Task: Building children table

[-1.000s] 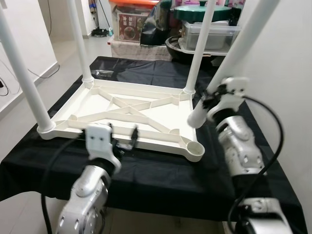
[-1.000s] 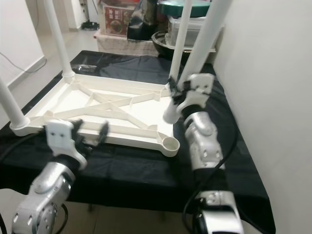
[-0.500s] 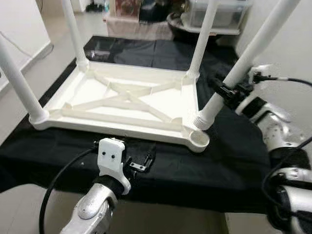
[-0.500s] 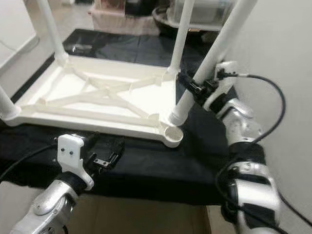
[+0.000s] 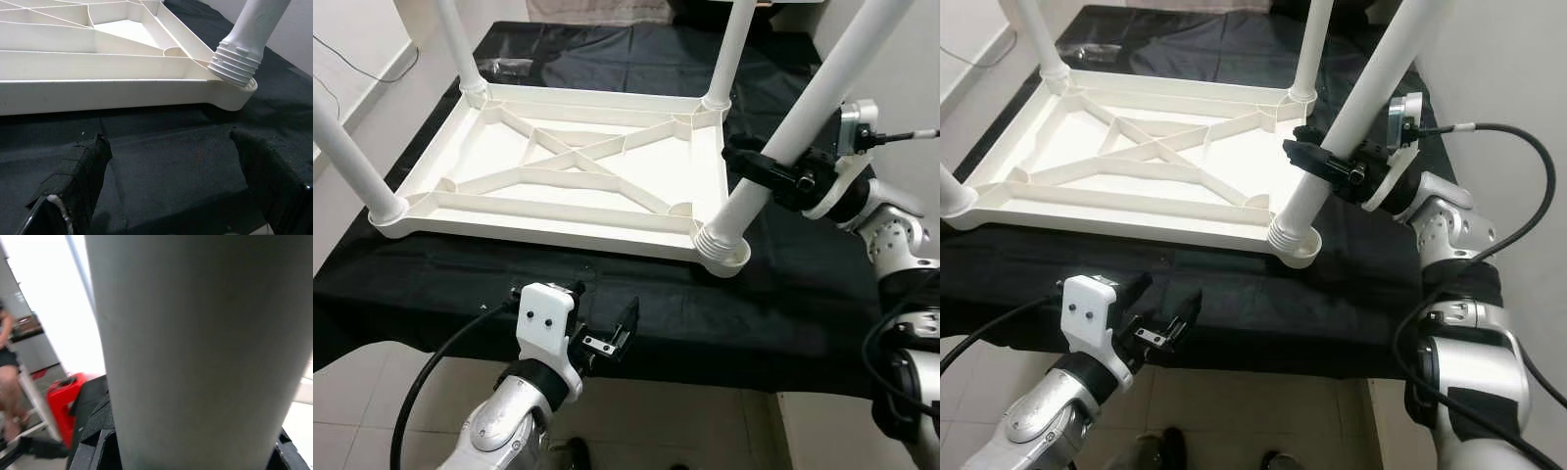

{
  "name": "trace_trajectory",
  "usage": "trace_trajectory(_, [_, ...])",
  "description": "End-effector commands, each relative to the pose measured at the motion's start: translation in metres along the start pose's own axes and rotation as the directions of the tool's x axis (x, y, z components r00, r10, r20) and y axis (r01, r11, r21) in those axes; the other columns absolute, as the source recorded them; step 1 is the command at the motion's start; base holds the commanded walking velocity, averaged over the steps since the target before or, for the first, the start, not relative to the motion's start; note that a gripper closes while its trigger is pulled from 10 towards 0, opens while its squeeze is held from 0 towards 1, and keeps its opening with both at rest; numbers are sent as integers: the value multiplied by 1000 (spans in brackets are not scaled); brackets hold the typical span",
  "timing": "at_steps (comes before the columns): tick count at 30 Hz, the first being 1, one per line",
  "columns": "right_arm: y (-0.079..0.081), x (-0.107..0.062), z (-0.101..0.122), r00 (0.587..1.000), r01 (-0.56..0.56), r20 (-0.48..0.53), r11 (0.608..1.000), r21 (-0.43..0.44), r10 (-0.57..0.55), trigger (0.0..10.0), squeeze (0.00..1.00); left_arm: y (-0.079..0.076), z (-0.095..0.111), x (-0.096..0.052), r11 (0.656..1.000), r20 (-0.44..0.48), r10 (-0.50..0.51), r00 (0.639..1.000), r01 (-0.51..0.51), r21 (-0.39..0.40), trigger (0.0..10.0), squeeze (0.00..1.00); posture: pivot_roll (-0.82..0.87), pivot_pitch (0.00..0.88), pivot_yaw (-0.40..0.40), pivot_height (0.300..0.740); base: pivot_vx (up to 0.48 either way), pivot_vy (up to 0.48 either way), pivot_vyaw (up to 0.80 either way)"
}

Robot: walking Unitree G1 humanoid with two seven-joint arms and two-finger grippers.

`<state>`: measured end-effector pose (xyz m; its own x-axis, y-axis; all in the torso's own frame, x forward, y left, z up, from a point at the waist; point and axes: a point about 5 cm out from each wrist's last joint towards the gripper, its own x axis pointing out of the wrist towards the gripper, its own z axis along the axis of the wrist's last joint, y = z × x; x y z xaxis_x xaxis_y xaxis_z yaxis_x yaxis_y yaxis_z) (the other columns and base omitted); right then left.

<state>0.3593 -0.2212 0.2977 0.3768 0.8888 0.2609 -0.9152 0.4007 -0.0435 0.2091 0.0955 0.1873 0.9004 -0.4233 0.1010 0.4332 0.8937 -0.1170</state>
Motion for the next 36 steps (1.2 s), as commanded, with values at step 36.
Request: trace_trajectory(36, [-6,-6,-16,975,-80,-210,996,-36,71,10000,0,-3,-2,1,1000,-22,1,1000,-1,1,10000,0,128,318,-38,740,0,0,0])
